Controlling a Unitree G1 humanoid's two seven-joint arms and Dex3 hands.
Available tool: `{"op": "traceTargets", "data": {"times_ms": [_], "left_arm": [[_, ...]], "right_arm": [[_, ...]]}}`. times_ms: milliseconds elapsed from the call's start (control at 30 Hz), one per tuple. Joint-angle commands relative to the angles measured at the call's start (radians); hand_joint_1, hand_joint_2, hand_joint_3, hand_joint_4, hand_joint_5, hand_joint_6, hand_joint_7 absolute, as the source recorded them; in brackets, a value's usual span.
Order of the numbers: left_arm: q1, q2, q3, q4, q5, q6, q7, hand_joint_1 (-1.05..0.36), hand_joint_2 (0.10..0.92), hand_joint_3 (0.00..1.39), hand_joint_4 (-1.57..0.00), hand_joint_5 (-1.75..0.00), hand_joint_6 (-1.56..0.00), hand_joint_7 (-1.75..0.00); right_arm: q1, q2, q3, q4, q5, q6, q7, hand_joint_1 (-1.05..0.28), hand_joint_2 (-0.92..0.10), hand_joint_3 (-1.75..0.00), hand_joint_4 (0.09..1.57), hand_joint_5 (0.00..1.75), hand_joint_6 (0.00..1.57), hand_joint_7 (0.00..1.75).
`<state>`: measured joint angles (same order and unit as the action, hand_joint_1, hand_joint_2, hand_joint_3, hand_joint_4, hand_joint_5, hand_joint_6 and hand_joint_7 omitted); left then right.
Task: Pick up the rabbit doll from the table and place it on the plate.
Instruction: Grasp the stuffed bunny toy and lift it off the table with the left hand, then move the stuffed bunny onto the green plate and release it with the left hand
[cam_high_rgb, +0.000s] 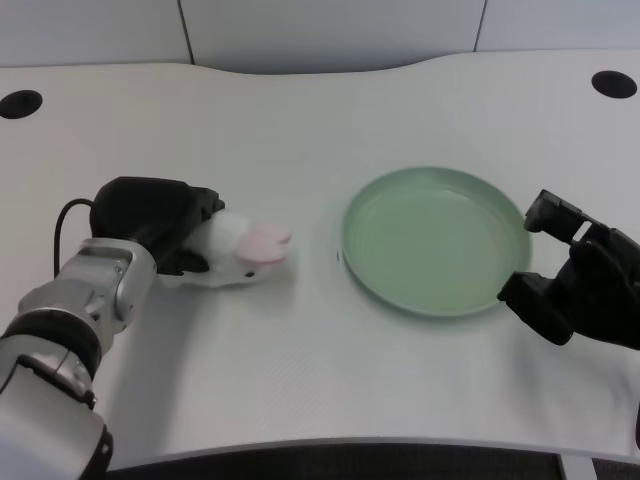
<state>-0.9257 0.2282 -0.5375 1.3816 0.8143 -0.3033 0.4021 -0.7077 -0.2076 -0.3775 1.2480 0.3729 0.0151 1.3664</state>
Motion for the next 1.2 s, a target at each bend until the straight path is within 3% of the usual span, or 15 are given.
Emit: {"op": "traceTargets", "data": {"times_ms": [33, 133, 233, 400, 500, 567, 700, 767, 967, 1067, 1200], "left_arm": [[0.009, -0.001, -0.013, 0.014, 0.007, -0.017, 0.000, -0.22, 0.920, 0.02, -0.74, -0.86, -1.12, -0.03], [0.012, 0.001, -0.013, 0.014, 0.003, -0.029, 0.005, -0.23, 0.921, 0.03, -0.72, -0.88, -1.12, -0.02], [0.012, 0.004, -0.012, 0.013, 0.001, -0.037, 0.017, -0.21, 0.914, 0.01, -0.66, -1.07, -1.13, -0.02], [-0.002, 0.008, -0.003, 0.012, -0.009, -0.051, 0.019, -0.18, 0.908, 0.01, -0.68, -1.00, -1.12, -0.01], [-0.025, 0.011, 0.018, 0.009, -0.028, -0.066, 0.007, -0.18, 0.919, 0.01, -0.60, -1.21, -1.13, -0.01], [-0.028, 0.012, 0.021, 0.009, -0.032, -0.069, 0.005, -0.18, 0.921, 0.02, -0.58, -1.25, -1.13, -0.01], [-0.086, 0.028, 0.041, 0.001, -0.049, -0.125, 0.039, -0.18, 0.893, 0.01, -0.64, -1.11, -1.13, -0.01], [-0.103, 0.031, 0.056, -0.001, -0.060, -0.140, 0.037, -0.20, 0.894, 0.00, -0.67, -1.05, -1.13, -0.01], [-0.142, 0.034, 0.065, -0.006, -0.062, -0.188, 0.043, -0.20, 0.877, 0.00, -0.73, -0.98, -1.15, -0.01], [-0.162, 0.025, 0.061, -0.010, -0.059, -0.211, 0.044, -0.19, 0.864, 0.00, -0.75, -1.00, -1.15, -0.01], [-0.179, 0.000, 0.075, -0.011, -0.079, -0.231, 0.010, -0.18, 0.870, 0.00, -0.72, -1.09, -1.15, -0.01]], "right_arm": [[0.003, -0.010, -0.005, -0.008, 0.006, -0.001, 0.001, -0.63, -0.92, -0.01, 1.03, 1.75, 0.81, 1.75], [0.003, -0.010, -0.004, -0.009, 0.005, -0.005, 0.002, -0.62, -0.92, -0.01, 1.03, 1.75, 0.81, 1.75], [0.002, -0.009, -0.004, -0.008, 0.005, -0.001, 0.004, -0.61, -0.91, -0.01, 1.03, 1.75, 0.81, 1.75], [0.001, -0.007, -0.004, -0.009, 0.006, -0.004, 0.006, -0.63, -0.91, -0.01, 1.04, 1.75, 0.83, 1.75], [0.001, -0.006, -0.005, -0.008, 0.006, -0.010, 0.010, -0.64, -0.92, -0.01, 1.05, 1.75, 0.84, 1.75], [0.001, -0.006, -0.005, -0.007, 0.006, -0.011, 0.011, -0.64, -0.92, -0.01, 1.05, 1.75, 0.84, 1.75], [0.000, -0.006, -0.006, -0.006, 0.008, -0.008, 0.020, -0.63, -0.92, -0.02, 1.05, 1.75, 0.84, 1.75], [-0.001, -0.009, -0.003, -0.006, 0.005, -0.002, 0.016, -0.63, -0.91, -0.01, 1.05, 1.75, 0.84, 1.75], [-0.001, -0.011, -0.003, -0.007, 0.004, -0.008, 0.018, -0.64, -0.92, -0.01, 1.05, 1.75, 0.85, 1.75], [0.000, -0.010, -0.002, -0.008, 0.004, -0.010, 0.020, -0.62, -0.92, -0.03, 1.05, 1.75, 0.84, 1.75], [-0.001, -0.008, -0.005, -0.008, 0.007, 0.002, 0.011, -0.62, -0.91, -0.02, 1.04, 1.75, 0.81, 1.73]]}}
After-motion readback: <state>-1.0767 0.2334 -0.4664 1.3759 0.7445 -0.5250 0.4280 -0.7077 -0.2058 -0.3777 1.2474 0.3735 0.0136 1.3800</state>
